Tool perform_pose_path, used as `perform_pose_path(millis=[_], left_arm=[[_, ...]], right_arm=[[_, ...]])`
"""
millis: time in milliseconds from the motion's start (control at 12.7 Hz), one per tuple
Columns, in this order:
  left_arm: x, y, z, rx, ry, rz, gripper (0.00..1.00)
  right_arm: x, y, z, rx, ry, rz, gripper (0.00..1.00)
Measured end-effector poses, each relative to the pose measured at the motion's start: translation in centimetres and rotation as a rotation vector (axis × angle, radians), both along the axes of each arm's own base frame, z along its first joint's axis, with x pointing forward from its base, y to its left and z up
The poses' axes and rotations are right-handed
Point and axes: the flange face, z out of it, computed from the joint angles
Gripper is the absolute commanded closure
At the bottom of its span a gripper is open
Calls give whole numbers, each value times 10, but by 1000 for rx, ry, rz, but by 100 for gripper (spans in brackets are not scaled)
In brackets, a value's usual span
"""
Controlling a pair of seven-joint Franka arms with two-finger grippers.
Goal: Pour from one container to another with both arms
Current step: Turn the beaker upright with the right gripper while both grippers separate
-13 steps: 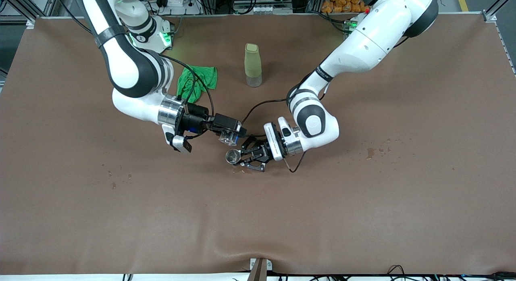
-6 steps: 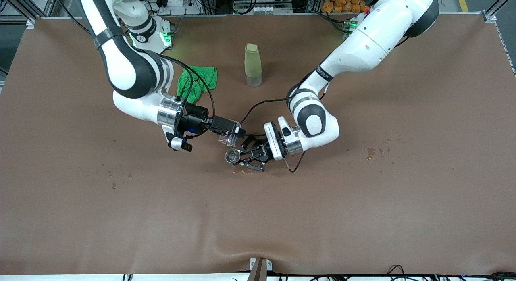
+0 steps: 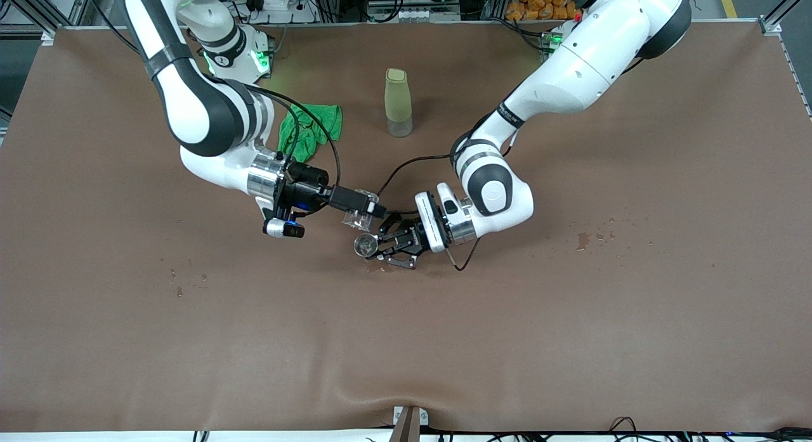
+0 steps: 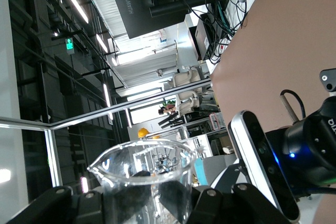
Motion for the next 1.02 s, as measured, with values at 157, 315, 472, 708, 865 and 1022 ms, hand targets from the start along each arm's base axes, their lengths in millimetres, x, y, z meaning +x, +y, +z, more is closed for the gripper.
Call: perform_pose_path(millis=[157,315,472,708,865,1022], left_arm=[[2,2,0,0,0,3,100],[3,4,0,0,1,7,100],[5,7,0,0,1,11,100],[5,7,0,0,0,12,100],[5,7,0,0,1,12,100],[5,7,-1,0,2,11,100]], right_arm=[[0,0,0,16,29,-8,100],[0,0,0,36,60,-17,100],[0,0,0,79,107,-41,100],[1,0,1,125,160,-63,100],[-1,4,1,101,96,-54,100],[-2,4,-1,62,-1,-50,100]])
